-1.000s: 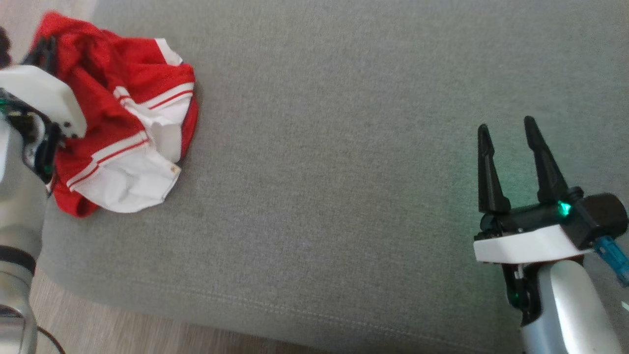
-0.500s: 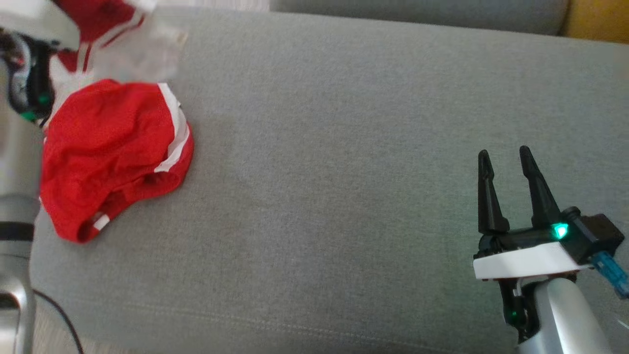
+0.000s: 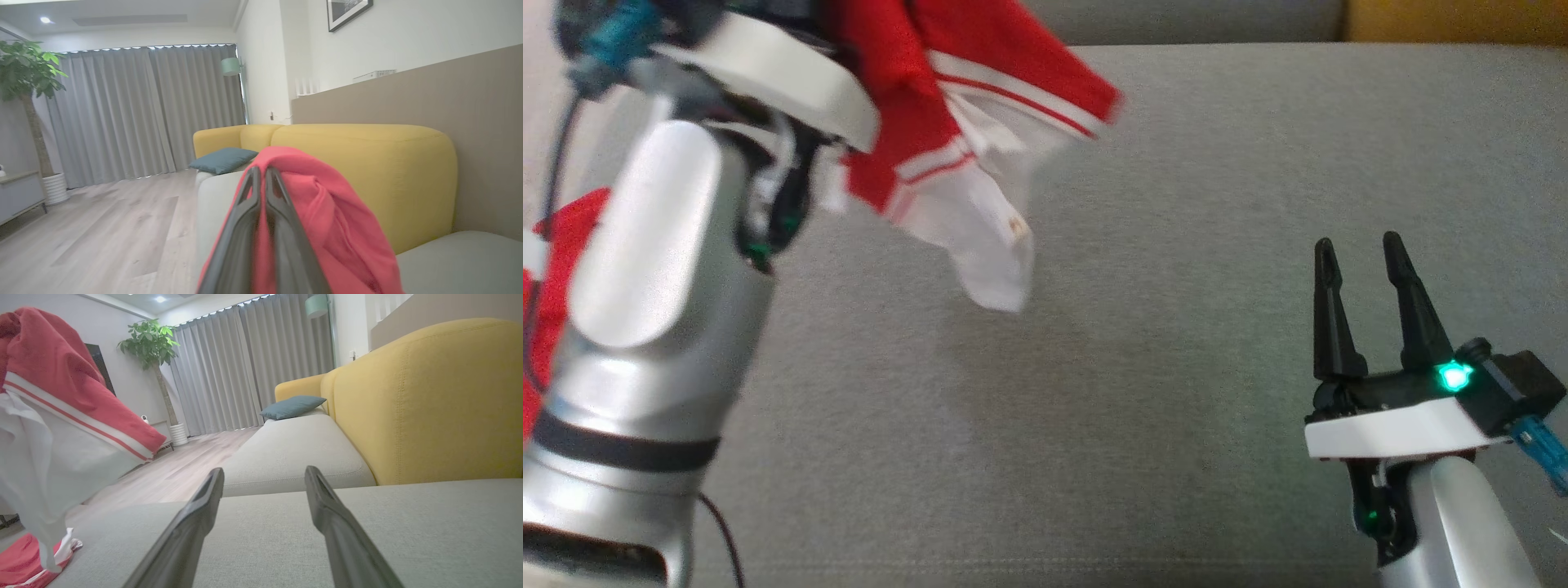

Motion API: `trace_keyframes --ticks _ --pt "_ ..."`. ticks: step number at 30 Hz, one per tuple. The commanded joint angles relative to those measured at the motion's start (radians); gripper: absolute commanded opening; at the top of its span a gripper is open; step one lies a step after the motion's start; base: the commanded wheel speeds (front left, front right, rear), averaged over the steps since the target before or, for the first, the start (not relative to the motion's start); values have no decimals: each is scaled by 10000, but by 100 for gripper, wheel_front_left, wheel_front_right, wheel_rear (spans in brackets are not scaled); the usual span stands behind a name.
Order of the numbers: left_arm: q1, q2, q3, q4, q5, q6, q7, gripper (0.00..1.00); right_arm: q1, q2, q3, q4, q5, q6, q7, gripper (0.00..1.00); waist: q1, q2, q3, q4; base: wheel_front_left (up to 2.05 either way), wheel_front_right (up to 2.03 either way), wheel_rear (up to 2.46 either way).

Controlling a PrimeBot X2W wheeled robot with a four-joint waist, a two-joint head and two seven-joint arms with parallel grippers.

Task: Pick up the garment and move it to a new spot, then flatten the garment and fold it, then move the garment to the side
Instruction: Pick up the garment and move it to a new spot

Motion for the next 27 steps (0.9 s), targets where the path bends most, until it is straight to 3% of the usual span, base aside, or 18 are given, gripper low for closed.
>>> trace_keyframes --ticks 1,8,16,17,18,23,27 --pt "-382 146 169 -515 1 56 117 0 -404 -43 280 -422 89 40 -90 100 0 -1 181 -513 0 0 0" --pt "-154 -663 -684 -671 150 105 213 0 -817 -43 569 -738 373 40 -90 100 0 -1 716 -1913 0 0 0" --pt "-305 -1254 -1163 584 232 -104 -630 0 -1101 -43 988 -990 720 40 -91 100 0 -1 1251 -3110 0 0 0" --pt "-353 -1258 -1196 819 288 -126 -797 29 -1105 -43 1007 -1011 743 40 -91 100 0 -1 1293 -3159 0 0 0" --pt "-405 -1237 -1217 1084 361 -122 -937 100 -1102 -43 1015 -1024 758 40 -91 100 0 -1 1318 -3184 0 0 0" --pt "-614 -1049 -1063 2096 488 -103 -1452 100 -1037 -43 939 -998 709 40 -91 100 0 -1 1333 -2955 0 0 0" --pt "-472 -842 -736 2276 474 -60 -1701 100 -928 -43 710 -861 517 40 -91 100 0 -1 1043 -2156 0 0 0"
